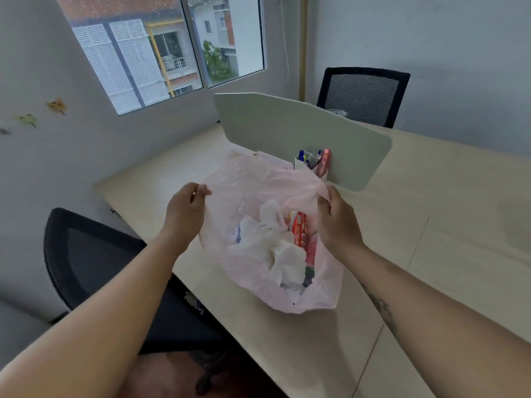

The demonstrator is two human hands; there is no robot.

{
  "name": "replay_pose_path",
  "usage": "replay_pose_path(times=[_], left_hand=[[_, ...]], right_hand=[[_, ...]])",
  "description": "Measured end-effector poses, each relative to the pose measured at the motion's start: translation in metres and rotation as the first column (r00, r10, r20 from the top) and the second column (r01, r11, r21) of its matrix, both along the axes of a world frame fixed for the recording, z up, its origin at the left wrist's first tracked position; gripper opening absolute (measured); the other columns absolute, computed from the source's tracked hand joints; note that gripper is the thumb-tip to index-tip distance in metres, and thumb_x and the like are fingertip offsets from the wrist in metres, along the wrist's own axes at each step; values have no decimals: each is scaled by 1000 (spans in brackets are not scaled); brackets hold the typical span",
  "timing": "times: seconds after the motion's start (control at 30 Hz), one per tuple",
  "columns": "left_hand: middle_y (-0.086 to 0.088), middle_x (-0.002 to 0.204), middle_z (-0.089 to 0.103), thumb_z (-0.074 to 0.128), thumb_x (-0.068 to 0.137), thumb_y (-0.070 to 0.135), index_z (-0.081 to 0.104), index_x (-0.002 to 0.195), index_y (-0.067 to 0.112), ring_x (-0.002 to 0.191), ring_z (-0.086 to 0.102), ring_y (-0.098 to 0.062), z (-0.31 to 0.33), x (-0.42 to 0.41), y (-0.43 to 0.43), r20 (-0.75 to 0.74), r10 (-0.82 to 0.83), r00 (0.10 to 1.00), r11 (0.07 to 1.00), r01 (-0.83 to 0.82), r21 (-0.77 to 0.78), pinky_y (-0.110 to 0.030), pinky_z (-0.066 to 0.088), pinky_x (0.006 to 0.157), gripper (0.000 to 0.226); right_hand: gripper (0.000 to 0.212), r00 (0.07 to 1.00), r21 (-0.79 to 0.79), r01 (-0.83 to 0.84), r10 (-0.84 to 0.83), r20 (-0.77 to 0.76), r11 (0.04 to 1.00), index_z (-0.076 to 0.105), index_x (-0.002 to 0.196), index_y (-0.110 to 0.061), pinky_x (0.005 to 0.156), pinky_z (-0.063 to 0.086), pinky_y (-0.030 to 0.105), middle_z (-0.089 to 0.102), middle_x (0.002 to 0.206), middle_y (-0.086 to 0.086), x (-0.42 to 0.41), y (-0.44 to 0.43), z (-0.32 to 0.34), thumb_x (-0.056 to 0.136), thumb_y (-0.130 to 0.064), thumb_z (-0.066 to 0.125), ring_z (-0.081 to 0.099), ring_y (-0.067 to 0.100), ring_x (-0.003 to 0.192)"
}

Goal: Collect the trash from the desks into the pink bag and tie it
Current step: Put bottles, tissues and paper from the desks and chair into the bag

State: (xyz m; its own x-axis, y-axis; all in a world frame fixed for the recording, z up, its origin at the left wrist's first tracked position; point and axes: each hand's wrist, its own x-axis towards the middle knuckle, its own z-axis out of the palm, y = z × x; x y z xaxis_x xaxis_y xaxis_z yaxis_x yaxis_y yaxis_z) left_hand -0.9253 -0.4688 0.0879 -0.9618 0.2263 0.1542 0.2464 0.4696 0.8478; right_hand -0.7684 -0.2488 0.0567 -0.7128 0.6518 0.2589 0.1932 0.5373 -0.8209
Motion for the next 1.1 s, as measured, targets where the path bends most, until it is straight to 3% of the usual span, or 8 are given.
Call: replay_pose_path(times=[0.27,0.5,0.57,0.67,0.73,0.83,0.97,1.1], left_hand=[[-2,75,68,50,101,30,64,96,20,56,59,-15,-27,13,-58,174,-179,968,978,195,-79,-30,50,59,19],[2,90,70,50,99,37,55,113,22,76,67,-20,-45,15,-102,281,-248,927,879,337,-336,-36,54,73,21],[0,104,67,48,97,45,51,123,23,88,64,-20,-41,17,-121,286,-229,931,782,351,-515,-35,53,80,34],[-1,121,63,37,94,62,51,126,26,108,59,-23,-33,27,-150,247,-192,950,392,305,-868,-41,45,94,50],[0,127,62,28,90,69,59,122,32,124,49,-26,-30,31,-161,241,-146,959,191,267,-945,-51,28,111,58],[3,150,44,23,89,69,52,136,40,146,19,-30,-27,32,-171,290,-40,956,104,293,-950,-60,-3,115,63],[7,162,20,25,89,70,39,144,46,150,5,-30,-26,30,-185,254,9,967,20,254,-967,-62,-6,114,63],[8,163,14,27,88,72,38,143,50,150,-1,-28,-26,31,-208,204,54,977,4,204,-979,-65,-5,113,60]], right_hand=[[38,991,-38,-134,134,-9,990,54,127,-25,96,38,29,54,110,-9,2,-85,-46,98,-38,32,50,14,108],[46,974,39,-205,200,106,978,38,144,-34,95,43,38,54,113,0,-4,-143,-87,99,-34,30,49,21,109],[46,978,30,-188,184,104,982,35,146,-35,95,42,36,54,113,1,-8,-147,-89,101,-30,31,48,21,110],[46,982,10,-159,157,107,987,34,145,-38,94,44,39,53,110,1,-12,-148,-92,100,-30,32,49,21,108],[45,981,3,-159,158,116,987,35,145,-38,94,44,41,53,111,1,-16,-150,-96,101,-30,32,49,22,109],[45,967,30,-209,202,157,977,38,144,-37,95,44,39,54,116,1,-21,-153,-103,100,-33,30,49,22,111],[55,914,156,-339,286,290,928,35,145,-35,106,36,43,51,136,2,-23,-151,-119,94,-47,21,44,27,127],[61,776,316,-522,287,562,792,10,150,-44,120,5,49,14,161,0,-17,-155,-140,90,-56,7,3,31,148]])
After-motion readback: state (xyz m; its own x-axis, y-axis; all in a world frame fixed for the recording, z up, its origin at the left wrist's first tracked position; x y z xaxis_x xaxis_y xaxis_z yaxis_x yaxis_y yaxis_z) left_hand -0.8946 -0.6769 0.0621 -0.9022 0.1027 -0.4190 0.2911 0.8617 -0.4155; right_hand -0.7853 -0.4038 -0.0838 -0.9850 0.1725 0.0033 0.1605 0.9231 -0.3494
